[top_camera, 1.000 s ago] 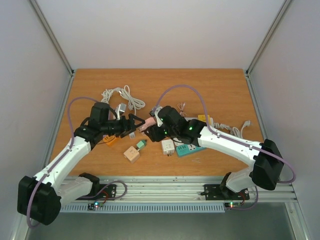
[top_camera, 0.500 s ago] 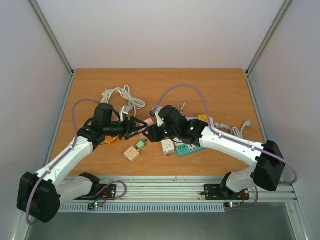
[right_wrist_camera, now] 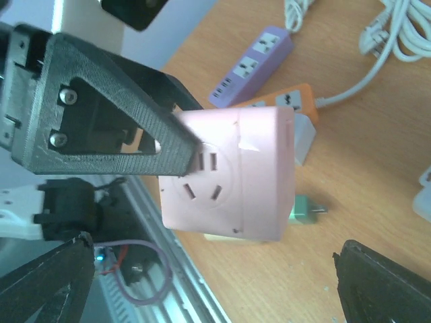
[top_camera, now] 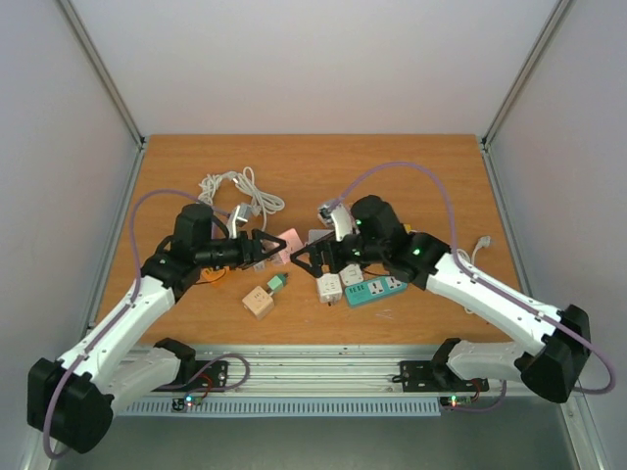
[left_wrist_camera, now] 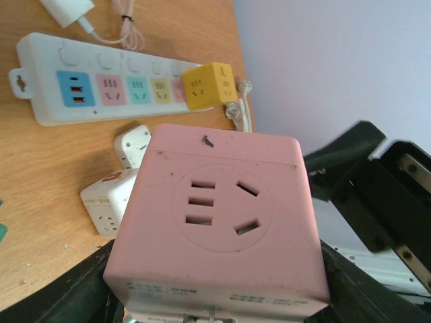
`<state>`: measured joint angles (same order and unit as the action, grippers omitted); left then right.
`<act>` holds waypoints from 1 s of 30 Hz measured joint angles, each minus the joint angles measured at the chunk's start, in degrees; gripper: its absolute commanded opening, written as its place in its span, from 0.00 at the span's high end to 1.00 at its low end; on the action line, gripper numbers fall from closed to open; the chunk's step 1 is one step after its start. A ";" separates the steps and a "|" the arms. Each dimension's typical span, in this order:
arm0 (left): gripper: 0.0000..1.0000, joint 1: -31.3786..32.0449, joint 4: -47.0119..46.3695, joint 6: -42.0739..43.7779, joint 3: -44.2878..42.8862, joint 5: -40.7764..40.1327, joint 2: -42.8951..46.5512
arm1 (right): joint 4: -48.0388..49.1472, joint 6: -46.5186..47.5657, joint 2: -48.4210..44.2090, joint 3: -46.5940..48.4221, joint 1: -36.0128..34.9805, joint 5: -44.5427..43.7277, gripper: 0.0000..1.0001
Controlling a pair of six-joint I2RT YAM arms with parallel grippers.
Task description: Insert the plug
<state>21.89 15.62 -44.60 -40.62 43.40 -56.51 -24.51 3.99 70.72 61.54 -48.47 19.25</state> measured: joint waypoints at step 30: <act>0.35 0.00 -22.73 -7.93 -5.60 24.15 -0.50 | 29.88 -21.70 -0.59 -5.77 10.75 38.88 0.59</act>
<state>21.89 -7.11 -52.53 -46.22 67.55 -57.01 5.37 -17.72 70.13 55.77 -37.71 58.13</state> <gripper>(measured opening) 0.645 0.644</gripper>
